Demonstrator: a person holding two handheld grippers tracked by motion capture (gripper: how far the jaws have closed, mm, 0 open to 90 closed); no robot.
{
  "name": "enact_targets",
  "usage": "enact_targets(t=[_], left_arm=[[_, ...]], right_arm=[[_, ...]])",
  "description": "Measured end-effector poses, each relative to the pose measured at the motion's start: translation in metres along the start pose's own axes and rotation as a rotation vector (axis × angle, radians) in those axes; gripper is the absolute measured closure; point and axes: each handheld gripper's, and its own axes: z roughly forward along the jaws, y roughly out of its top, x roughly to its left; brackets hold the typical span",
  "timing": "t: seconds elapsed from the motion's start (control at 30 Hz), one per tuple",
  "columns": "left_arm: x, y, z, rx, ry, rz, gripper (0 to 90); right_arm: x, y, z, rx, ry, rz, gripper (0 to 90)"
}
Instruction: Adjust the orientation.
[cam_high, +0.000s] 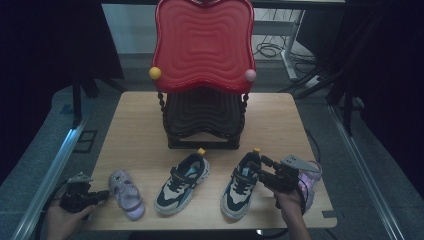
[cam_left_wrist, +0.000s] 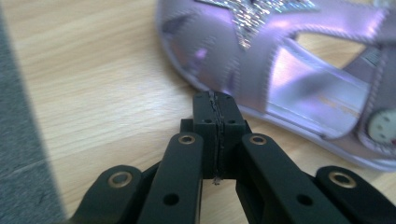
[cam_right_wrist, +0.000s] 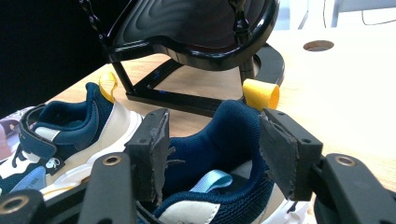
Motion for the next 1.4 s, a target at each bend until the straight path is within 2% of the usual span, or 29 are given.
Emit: enact_targets(t=[0.3, 0.63, 1.03, 1.4], left_arm=[[0.007, 0.002, 0.000, -0.009, 0.004, -0.022, 88.8], [0.008, 0.020, 0.009, 0.020, -0.001, -0.001, 89.3], [0.011, 0.037, 0.020, 0.036, -0.036, 0.006, 89.2], [0.010, 0.048, 0.028, 0.041, -0.042, 0.025, 88.7]], right_arm=[[0.000, 0.000, 0.000, 0.002, -0.002, 0.003, 44.2], [-0.001, 0.000, 0.000, 0.006, 0.000, 0.006, 44.2], [-0.001, -0.001, 0.001, 0.011, -0.004, 0.011, 44.2], [-0.003, -0.002, 0.002, 0.021, -0.003, 0.020, 44.2]])
